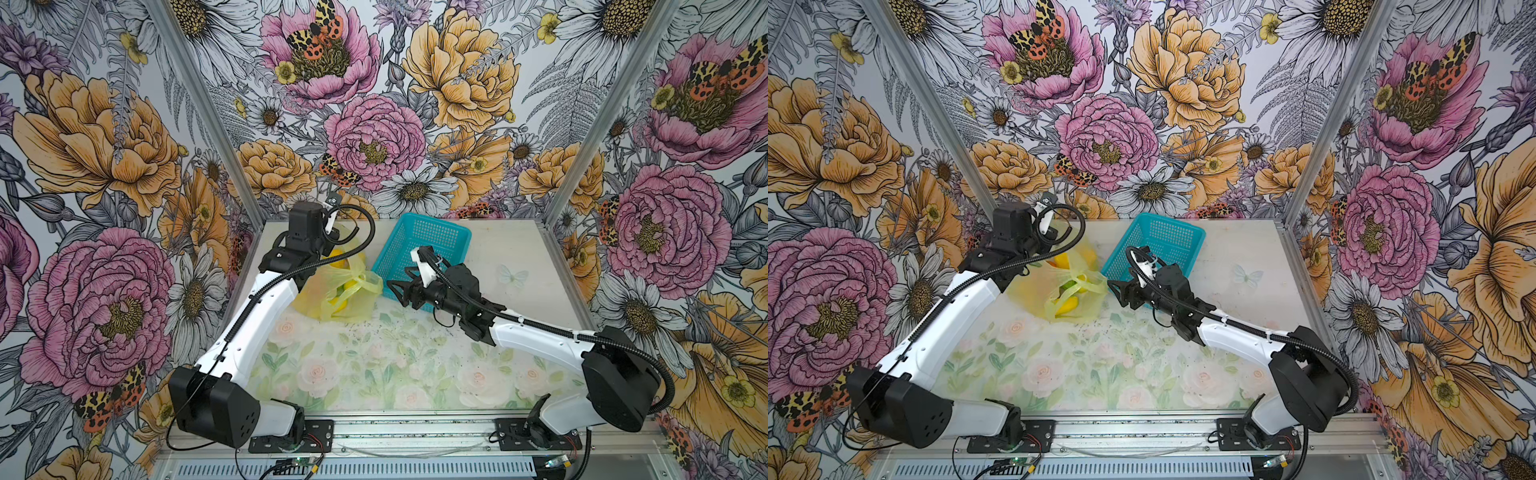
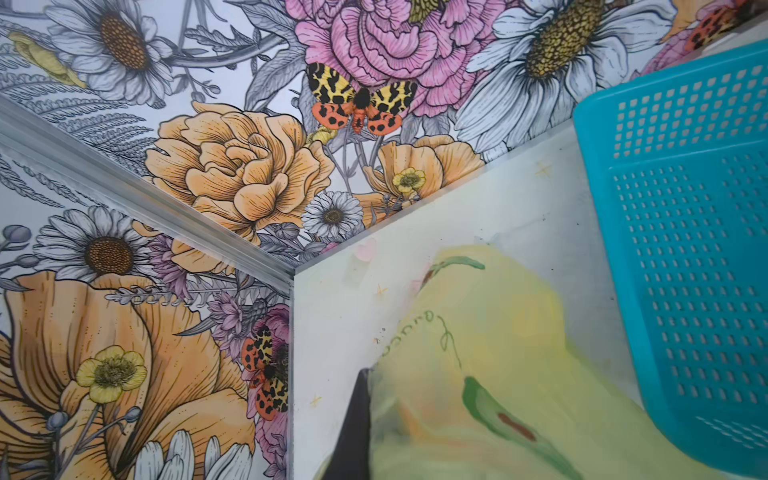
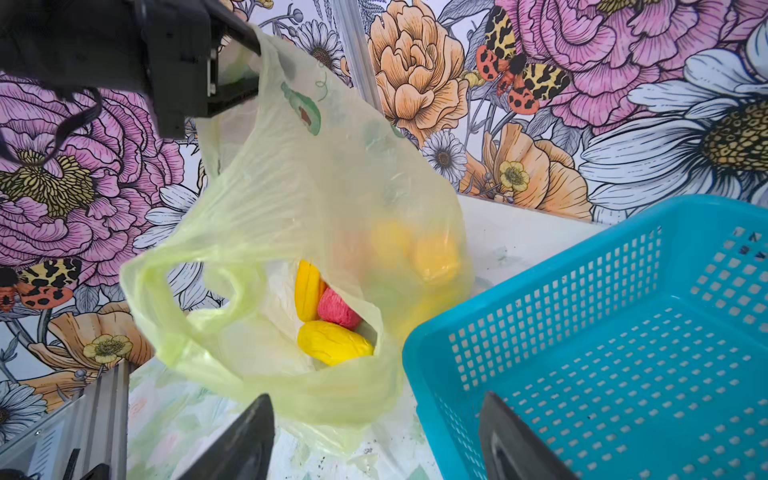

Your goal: Untie the knot of the plastic bag and take out the fruit

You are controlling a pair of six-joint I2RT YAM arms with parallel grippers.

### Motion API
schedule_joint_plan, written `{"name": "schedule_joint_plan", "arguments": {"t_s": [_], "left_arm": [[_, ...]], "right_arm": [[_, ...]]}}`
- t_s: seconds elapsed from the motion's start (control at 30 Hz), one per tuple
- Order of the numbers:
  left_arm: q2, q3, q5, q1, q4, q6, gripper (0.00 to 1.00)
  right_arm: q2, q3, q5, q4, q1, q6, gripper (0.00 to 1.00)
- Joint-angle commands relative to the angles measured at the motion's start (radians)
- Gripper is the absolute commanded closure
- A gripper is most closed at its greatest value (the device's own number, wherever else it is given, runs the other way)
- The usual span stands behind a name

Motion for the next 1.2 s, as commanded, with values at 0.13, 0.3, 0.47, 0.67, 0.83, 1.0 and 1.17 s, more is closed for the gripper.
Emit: {"name": "schedule_joint_plan", "arguments": {"t_s": [0.13,0.3,0.47,0.67,0.83,1.0,1.17], "left_arm": [[-0.113,-0.234,0.031,-0.055,0.107,-0.121,1.00],[-0.144,-0.333,-0.055,-0.119,0.144,-0.159,1.00],[-0.203,-0.412,-0.078,-0.145,0.198,-0.184,1.00],[-0.268,-0.476,-0.158,-0.189,0.236,-0.185,1.00],[-0.339,-0.534,-0.150,-0.196,0.287,-0.173,1.00],[-0.435,-0.631,-0.160,-0.197,0.327,-0.181,1.00],[-0.503,-0.667,-0.085,-0.198,0.324,-0.215,1.00]], "right_arm": [[-0.147,-0.077,0.106,0.006,-0.004,-0.036,0.10],[-0.249,-0.137,0.203,-0.021,-0.018,-0.051,0.05],[-0.324,-0.169,0.348,-0.105,-0.070,-0.039,0.01],[-0.186,-0.095,0.414,-0.318,-0.235,0.065,0.01],[0.047,0.054,0.317,-0.434,-0.326,0.103,0.04],[0.168,0.142,0.318,-0.479,-0.375,0.124,0.06],[0.132,0.092,0.351,-0.502,-0.385,0.128,0.19]]}}
